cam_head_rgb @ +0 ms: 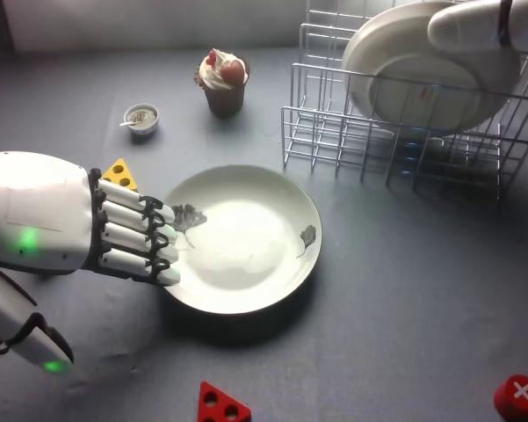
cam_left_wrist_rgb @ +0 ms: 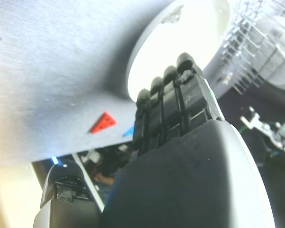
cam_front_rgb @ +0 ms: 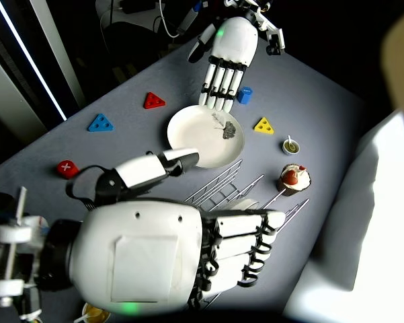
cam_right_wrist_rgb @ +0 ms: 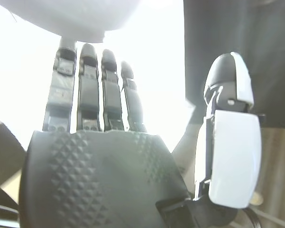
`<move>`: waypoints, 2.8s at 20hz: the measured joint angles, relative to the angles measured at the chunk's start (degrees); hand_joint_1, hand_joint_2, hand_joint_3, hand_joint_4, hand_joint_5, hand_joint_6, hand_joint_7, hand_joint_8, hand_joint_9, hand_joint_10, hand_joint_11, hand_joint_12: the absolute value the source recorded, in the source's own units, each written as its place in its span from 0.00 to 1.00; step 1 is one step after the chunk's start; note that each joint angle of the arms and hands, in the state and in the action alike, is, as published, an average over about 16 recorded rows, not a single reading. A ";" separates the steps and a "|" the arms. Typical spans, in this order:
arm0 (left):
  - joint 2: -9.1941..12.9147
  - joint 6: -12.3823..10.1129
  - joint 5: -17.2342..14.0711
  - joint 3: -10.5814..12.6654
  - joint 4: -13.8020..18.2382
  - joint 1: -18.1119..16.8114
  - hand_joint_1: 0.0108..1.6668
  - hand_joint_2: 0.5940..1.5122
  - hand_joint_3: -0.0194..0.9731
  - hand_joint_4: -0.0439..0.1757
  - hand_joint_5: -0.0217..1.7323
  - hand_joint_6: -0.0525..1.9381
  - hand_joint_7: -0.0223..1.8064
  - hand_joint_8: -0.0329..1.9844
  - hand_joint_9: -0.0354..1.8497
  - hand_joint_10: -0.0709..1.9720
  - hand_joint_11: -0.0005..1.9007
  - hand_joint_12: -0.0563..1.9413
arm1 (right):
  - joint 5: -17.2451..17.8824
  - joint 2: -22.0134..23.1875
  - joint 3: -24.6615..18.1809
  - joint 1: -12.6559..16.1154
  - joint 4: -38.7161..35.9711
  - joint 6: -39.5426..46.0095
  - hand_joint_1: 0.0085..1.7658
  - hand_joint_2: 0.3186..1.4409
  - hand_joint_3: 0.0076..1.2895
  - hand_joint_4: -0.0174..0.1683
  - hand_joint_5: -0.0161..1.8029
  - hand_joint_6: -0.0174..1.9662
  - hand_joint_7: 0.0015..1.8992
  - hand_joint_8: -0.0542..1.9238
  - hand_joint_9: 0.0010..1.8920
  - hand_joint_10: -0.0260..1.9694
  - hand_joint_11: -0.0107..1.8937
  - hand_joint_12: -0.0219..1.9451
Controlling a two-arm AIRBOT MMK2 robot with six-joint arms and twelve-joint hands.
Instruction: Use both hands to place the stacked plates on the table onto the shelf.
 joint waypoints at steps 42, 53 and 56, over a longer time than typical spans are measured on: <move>-1.87 0.59 4.89 0.20 5.54 5.59 0.01 0.53 0.01 0.14 0.07 0.01 0.10 0.01 0.11 0.04 0.09 0.03 | 0.62 -7.67 -20.30 -11.24 -1.13 -75.48 0.67 0.51 0.00 0.12 0.15 0.02 0.12 0.04 0.14 0.02 0.18 0.04; -2.07 0.59 4.71 0.53 5.54 5.62 0.01 0.53 0.02 0.14 0.07 0.01 0.10 0.01 0.11 0.03 0.09 0.03 | -0.19 -17.08 -13.18 -11.24 -3.62 -76.96 0.70 0.53 0.00 0.12 0.19 0.01 0.15 0.04 0.16 0.02 0.19 0.05; -2.07 0.59 4.72 0.56 5.56 5.62 0.01 0.53 0.02 0.14 0.06 0.01 0.09 0.01 0.11 0.03 0.09 0.03 | -0.45 -18.04 -12.37 -11.24 -3.69 -77.25 0.71 0.53 0.00 0.12 0.22 0.01 0.17 0.04 0.18 0.02 0.22 0.06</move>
